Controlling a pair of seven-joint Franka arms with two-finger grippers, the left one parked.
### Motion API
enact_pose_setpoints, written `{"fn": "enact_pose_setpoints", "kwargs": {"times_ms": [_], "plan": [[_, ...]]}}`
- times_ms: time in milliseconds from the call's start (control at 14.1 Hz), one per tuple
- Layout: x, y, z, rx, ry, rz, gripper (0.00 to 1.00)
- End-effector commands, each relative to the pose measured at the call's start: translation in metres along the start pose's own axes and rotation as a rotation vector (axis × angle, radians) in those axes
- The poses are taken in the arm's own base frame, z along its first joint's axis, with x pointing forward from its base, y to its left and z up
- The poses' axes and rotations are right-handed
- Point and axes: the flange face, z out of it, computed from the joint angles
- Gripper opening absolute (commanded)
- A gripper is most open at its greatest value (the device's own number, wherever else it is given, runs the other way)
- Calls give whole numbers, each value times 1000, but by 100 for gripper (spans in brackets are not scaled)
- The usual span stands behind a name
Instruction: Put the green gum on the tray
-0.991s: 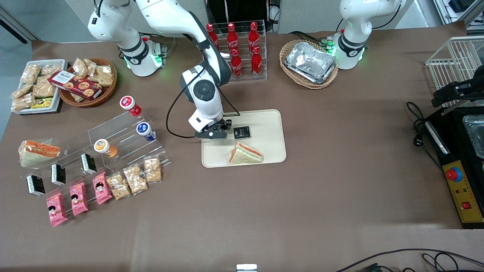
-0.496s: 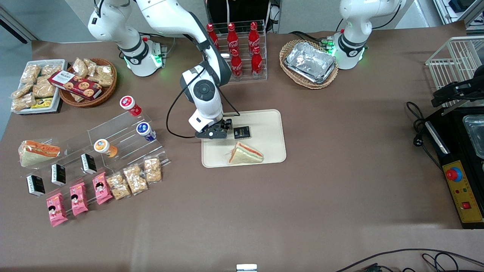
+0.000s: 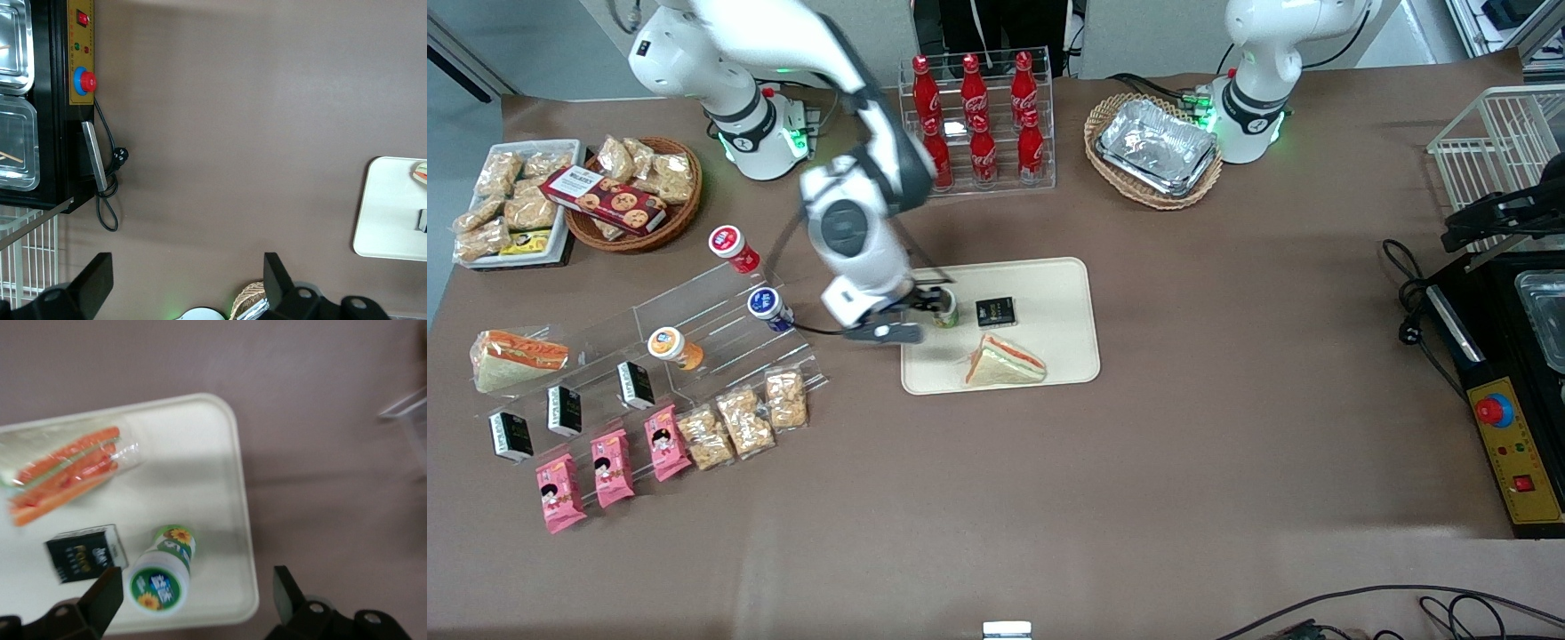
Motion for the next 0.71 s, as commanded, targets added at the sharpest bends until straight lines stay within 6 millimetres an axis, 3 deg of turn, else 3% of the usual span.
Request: {"fn": "enact_pose_setpoints", "kwargs": {"times_ms": [0, 283, 637], "plan": [[33, 54, -103, 37, -34, 13, 100], [66, 127, -193, 18, -35, 84, 100], [90, 224, -279, 19, -19, 87, 100]]}}
